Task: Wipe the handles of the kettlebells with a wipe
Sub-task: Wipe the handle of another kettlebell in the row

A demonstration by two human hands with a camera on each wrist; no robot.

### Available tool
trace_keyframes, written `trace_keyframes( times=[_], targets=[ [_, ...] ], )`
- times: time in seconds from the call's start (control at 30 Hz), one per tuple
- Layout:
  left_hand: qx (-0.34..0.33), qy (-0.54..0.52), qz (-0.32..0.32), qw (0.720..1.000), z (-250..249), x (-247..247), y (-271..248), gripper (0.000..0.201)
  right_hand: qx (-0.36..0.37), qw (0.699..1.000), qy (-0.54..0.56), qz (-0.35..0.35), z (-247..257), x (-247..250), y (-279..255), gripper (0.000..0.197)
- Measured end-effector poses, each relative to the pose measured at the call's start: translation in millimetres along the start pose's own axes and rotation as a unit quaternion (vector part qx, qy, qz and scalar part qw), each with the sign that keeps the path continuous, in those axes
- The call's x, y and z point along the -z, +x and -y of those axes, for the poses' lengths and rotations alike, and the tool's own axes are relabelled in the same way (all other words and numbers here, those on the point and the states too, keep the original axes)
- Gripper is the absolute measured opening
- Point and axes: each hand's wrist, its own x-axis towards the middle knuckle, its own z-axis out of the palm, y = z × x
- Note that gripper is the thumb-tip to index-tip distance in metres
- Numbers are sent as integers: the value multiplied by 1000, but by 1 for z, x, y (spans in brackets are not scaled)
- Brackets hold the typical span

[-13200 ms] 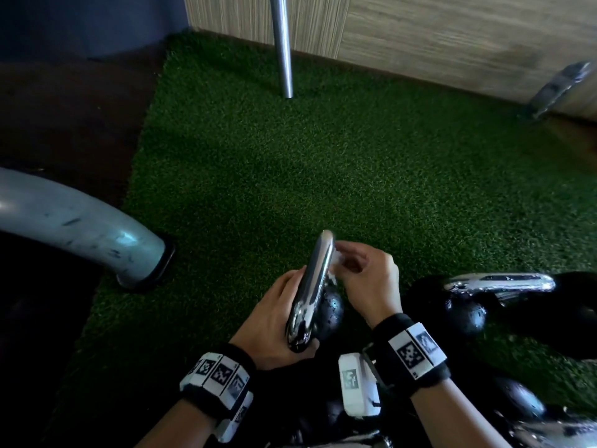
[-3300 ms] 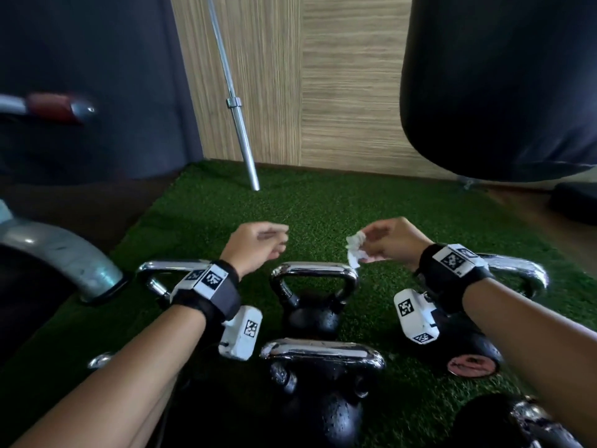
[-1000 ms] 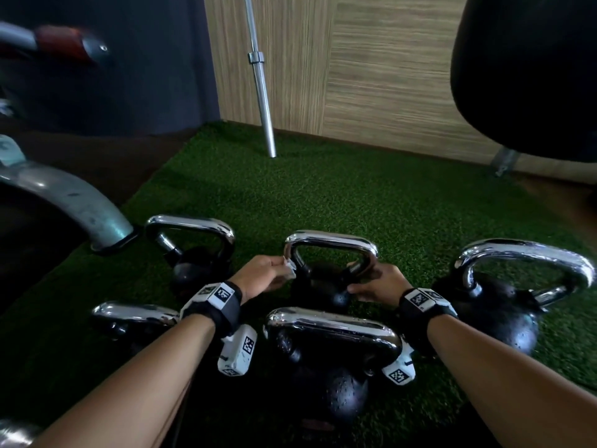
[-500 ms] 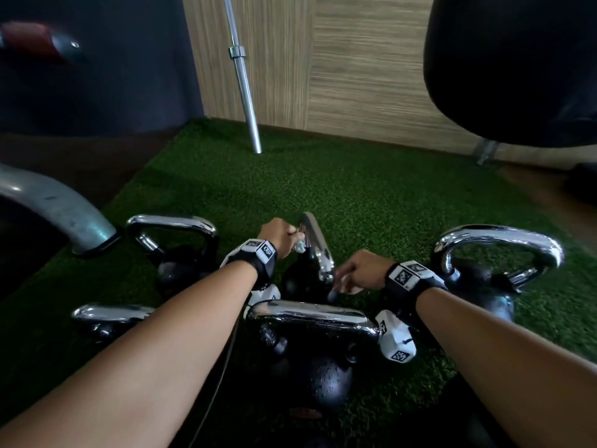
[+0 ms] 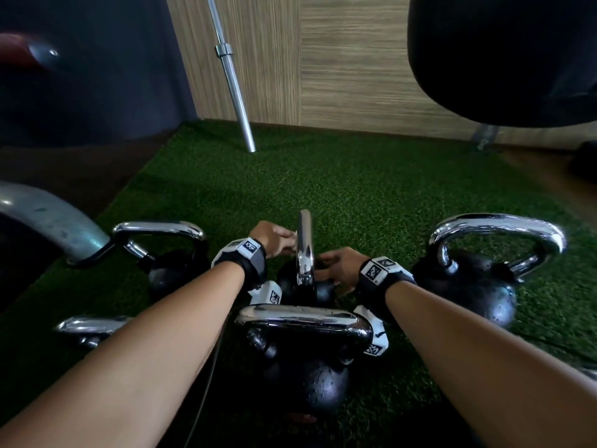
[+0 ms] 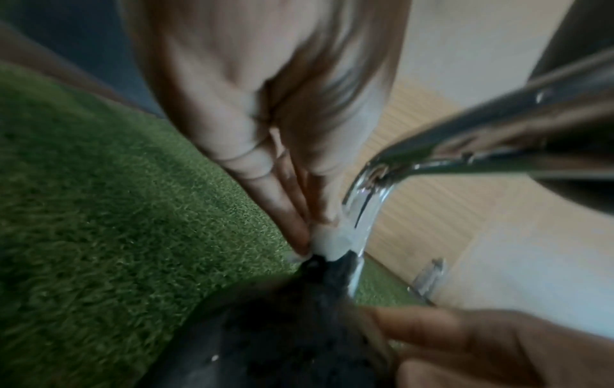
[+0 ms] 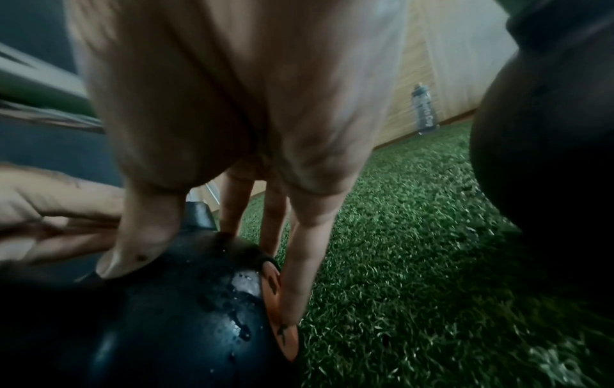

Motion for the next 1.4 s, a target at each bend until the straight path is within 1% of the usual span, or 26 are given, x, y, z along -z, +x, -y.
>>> trace_keyframes(
  times=[0.07,0.1,0.17,0.2,0.23,0.3,0.37,0.47,0.53,0.6,0.63,0.67,0.7,0.77,0.83,0.9,1.0,1.03,1.07,1.17,1.3,1.33,1.4],
  targets=[
    [-4,10,-26,1000,-11,3,0,25,6,1000,30,-1,-3,-2,-1,47],
    [-7,-4,-41,999,-14,4,0,23,11,999,37,-2,-4,-2,-1,45],
    [-9,-79,-57,995,-16,5,-3,25,13,999,37,-2,-5,-1,-1,46],
    [-10,-92,-57,994,-15,4,-5,24,14,999,33,-2,-5,-1,-1,47],
    [-7,-74,-54,996,-13,3,-5,22,16,999,28,-3,-5,-1,-1,47],
    [11,-37,-28,999,-14,4,-5,16,18,999,31,-14,-7,-1,-1,48],
    [7,-82,-27,996,-21,6,-9,18,20,999,40,-28,-8,-2,-1,54],
    [-24,-196,-23,980,-23,9,-8,31,21,998,53,-30,-10,-3,-1,57],
    [-21,-233,-3,972,-21,12,-14,33,25,997,63,-23,-10,-3,-3,49],
    [-7,-252,38,967,-17,18,-20,29,35,997,70,-16,-11,-2,-4,37],
    [-8,-254,63,965,-14,22,-23,25,38,997,72,-15,-12,-2,-4,35],
    [-12,-257,83,963,-13,24,-25,24,40,996,74,-17,-12,-2,-3,36],
    [-20,-254,89,963,-13,27,-27,23,39,996,75,-21,-12,-2,-3,40],
    [-40,-258,80,962,-14,29,-27,23,36,997,68,-23,-11,-2,-2,49],
    [-40,-273,70,959,-16,28,-29,22,37,997,64,-17,-10,-2,-2,52],
    [-34,-266,87,959,-17,30,-34,18,38,997,64,-14,-10,-1,-3,52],
    [-36,-229,156,960,-16,38,-43,19,34,997,73,-15,-13,-1,-2,54],
    [-41,-207,169,963,-17,41,-45,17,33,997,74,-16,-12,-1,-2,53],
    [-49,-191,173,965,-19,44,-46,14,32,997,73,-17,-12,-1,-2,52],
    [-75,-155,173,970,-21,47,-47,16,28,998,62,-15,-11,1,-1,50],
    [-102,-76,266,955,-20,46,-61,16,31,999,32,-14,-12,2,2,50],
    [-112,-63,268,955,-20,47,-65,17,32,999,29,-17,-13,2,2,48],
    [-134,-40,246,959,-20,48,-70,20,33,999,23,-19,-13,1,3,45]
  ],
)
